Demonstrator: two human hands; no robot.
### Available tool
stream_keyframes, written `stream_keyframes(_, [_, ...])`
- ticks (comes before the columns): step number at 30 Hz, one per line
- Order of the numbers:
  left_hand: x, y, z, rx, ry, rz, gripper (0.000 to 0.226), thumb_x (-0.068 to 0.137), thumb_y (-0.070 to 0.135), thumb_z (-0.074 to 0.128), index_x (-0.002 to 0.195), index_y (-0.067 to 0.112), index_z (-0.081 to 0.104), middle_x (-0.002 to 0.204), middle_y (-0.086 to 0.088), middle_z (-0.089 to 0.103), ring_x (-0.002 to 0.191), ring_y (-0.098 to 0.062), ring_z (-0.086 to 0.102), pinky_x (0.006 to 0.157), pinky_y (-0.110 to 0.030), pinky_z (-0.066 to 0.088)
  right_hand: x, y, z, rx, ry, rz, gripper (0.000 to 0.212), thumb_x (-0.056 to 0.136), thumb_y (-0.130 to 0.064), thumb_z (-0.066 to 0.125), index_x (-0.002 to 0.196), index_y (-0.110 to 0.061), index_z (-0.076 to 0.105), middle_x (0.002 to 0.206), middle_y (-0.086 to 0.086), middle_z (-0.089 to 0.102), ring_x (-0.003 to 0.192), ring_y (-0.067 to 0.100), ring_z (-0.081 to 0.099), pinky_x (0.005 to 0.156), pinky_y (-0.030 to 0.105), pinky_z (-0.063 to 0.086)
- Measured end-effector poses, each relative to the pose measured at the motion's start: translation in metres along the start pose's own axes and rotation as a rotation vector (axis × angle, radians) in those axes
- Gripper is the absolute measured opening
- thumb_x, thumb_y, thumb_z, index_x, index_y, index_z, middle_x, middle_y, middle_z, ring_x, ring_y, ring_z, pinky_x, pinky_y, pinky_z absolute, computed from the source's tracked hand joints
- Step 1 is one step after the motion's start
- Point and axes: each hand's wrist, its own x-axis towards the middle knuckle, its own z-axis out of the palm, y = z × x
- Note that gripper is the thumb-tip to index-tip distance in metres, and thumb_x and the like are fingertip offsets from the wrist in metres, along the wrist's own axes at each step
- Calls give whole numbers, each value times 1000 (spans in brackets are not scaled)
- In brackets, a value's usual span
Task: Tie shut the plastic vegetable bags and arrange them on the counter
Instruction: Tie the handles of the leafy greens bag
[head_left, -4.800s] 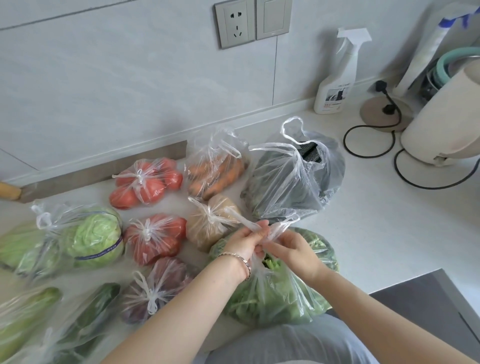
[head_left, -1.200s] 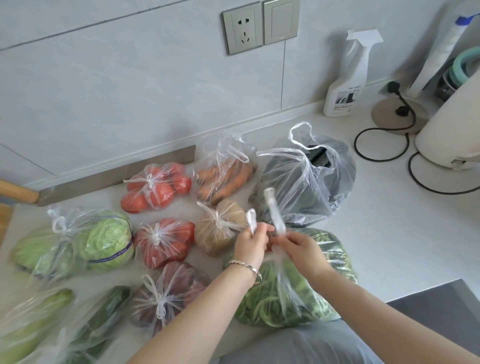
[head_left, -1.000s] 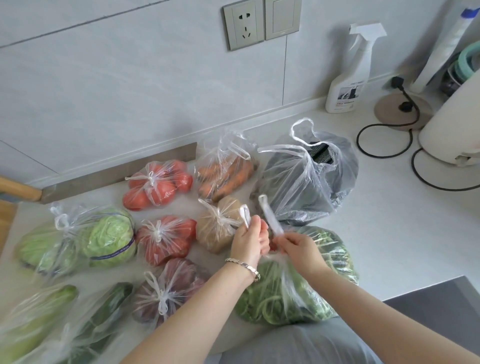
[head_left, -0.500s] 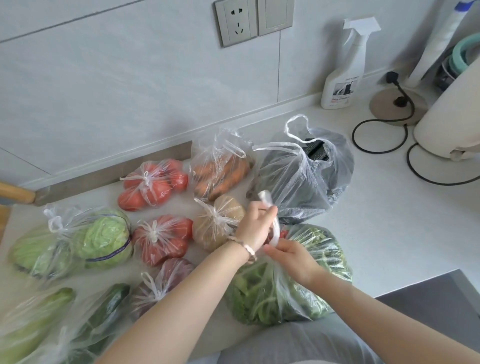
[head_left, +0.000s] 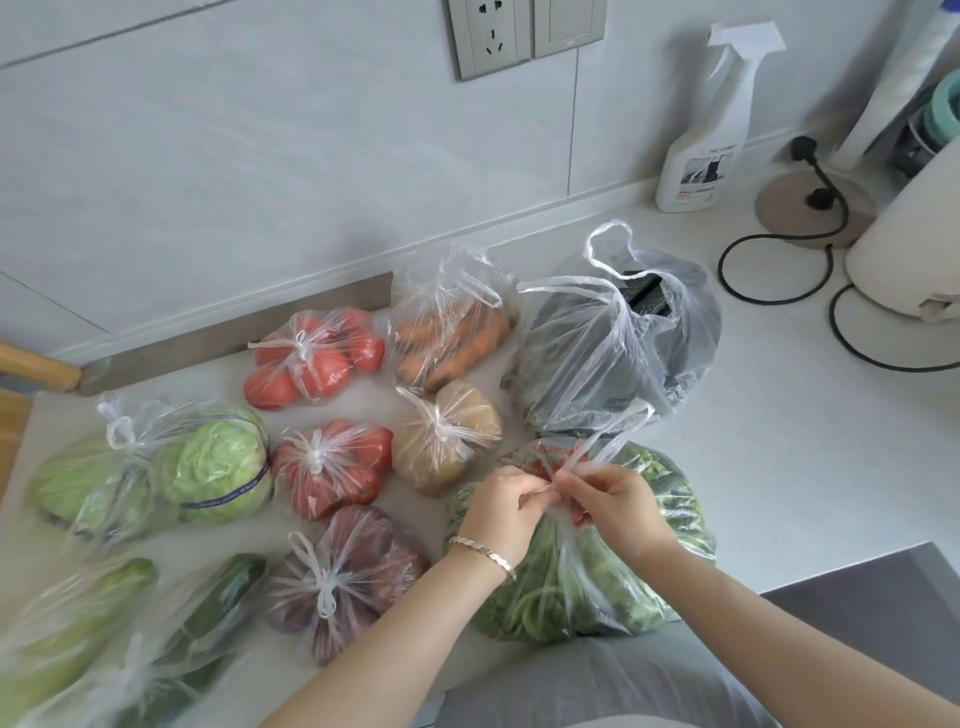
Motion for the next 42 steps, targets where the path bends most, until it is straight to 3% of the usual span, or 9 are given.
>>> stream_keyframes(4, [-5, 1, 5, 114, 37, 114, 22, 88, 11, 53, 78, 1, 68, 86, -11, 58, 79, -19, 55, 68, -20, 37, 4, 3, 5, -140, 76, -41, 32, 85, -18, 64, 54, -8, 66, 41, -3, 55, 39, 8, 47, 51, 25, 46])
stream_keyframes(8, [-6, 2, 8, 132, 19, 151, 22, 89, 8, 50, 78, 0, 68, 83, -10, 58, 82, -22, 55, 72, -25, 40, 8, 0, 4, -165, 152, -18, 20, 77, -18, 73, 74, -7, 56, 52, 7, 61, 31, 3, 46, 39, 16, 41])
stream_keyframes(16, [-4, 7, 0, -260, 5, -224, 18, 84, 20, 63, 85, 5, 72, 74, -4, 61, 73, -13, 52, 67, -20, 40, -9, 6, 5, -396, 140, -223, 16, 86, -19, 62, 102, -18, 63, 67, -9, 65, 56, -7, 58, 54, 8, 46])
stream_keyframes(20, [-3, 8, -4, -429, -35, -436, 9, 83, 18, 65, 77, 14, 70, 39, 16, 52, 37, 3, 41, 41, -7, 30, -11, 7, -2, -424, 156, -317, 15, 79, -9, 69, 92, -17, 72, 73, -8, 69, 69, -14, 59, 65, 1, 45])
stream_keyframes(23, [-2, 9, -4, -474, -56, -472, 14, 83, 18, 64, 70, 19, 66, 31, 18, 48, 30, 3, 36, 43, -11, 29, -10, 8, -4, -502, 115, -424, 17, 76, -7, 72, 92, -11, 75, 84, 0, 71, 75, -21, 55, 68, -2, 43])
stream_keyframes(30, [-2, 7, -5, -379, -93, -365, 17, 86, 18, 61, 93, 6, 71, 34, 18, 50, 38, 7, 45, 50, -10, 34, -5, 10, 4, -621, 60, -604, 24, 72, 3, 65, 93, -4, 73, 78, 8, 72, 82, -6, 46, 72, -8, 33])
stream_keyframes(34, [-5, 6, -8, -285, -142, -266, 18, 85, 22, 61, 84, 9, 72, 65, 0, 56, 65, -12, 48, 68, -23, 40, 0, 13, 2, -682, -65, -603, 31, 67, 1, 59, 96, -3, 72, 76, 11, 63, 69, -4, 42, 74, -4, 33])
stream_keyframes(38, [-6, 8, -8, -146, -207, -193, 38, 85, 21, 59, 49, 19, 50, 51, 4, 38, 50, -10, 34, 53, -23, 30, 6, 13, -8, -785, -221, -629, 21, 74, -8, 60, 91, -6, 73, 79, -2, 42, 66, 4, 40, 69, 5, 33])
stream_keyframes(42, [-6, 16, -8, 26, -207, -88, 40, 84, 21, 58, 48, 22, 41, 49, 6, 36, 46, -5, 33, 43, -15, 25, 10, 16, -16, -729, -217, -629, 14, 71, -12, 67, 82, -6, 74, 78, 0, 48, 64, 5, 45, 67, -1, 33])
